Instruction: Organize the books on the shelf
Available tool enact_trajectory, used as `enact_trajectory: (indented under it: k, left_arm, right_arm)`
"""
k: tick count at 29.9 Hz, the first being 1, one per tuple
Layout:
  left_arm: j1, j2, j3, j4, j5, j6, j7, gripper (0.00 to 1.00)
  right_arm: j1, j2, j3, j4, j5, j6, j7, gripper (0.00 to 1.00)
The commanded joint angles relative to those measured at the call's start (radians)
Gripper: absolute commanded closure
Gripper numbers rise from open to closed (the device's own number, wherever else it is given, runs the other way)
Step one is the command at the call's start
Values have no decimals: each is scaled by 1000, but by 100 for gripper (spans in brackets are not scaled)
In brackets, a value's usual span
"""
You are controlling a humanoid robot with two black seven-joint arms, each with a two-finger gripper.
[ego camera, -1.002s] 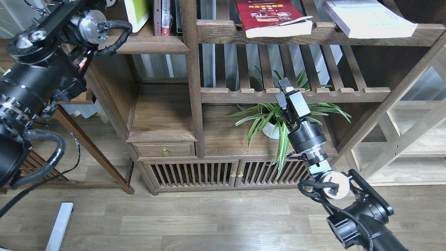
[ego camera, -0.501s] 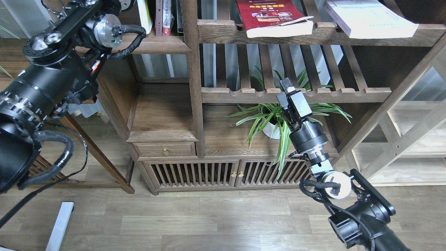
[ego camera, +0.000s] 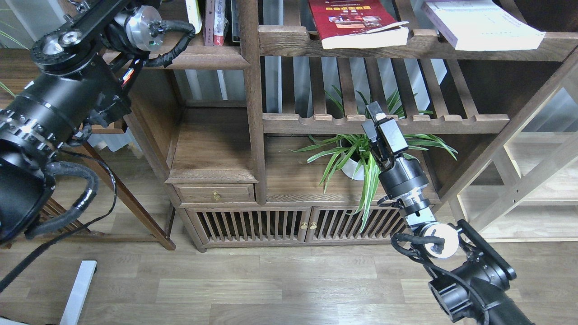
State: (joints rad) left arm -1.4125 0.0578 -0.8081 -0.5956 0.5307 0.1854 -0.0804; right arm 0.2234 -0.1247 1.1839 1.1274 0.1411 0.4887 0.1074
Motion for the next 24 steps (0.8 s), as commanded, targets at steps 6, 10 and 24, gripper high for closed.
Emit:
enact_trajectory:
  k: [6,10,24]
  left_arm:
    - [6,16,1,2,0,-1,-5,15]
    - [7,16,-2,2,-1,-1,-9,12]
    - [10,2,1,-7,-21,-24,-45,73]
  right_arm:
    - [-1,-10,0,0,0,0,0,4]
    - [1,-10,0,0,0,0,0,4]
    - [-1,-12,2,0,0,0,0,4]
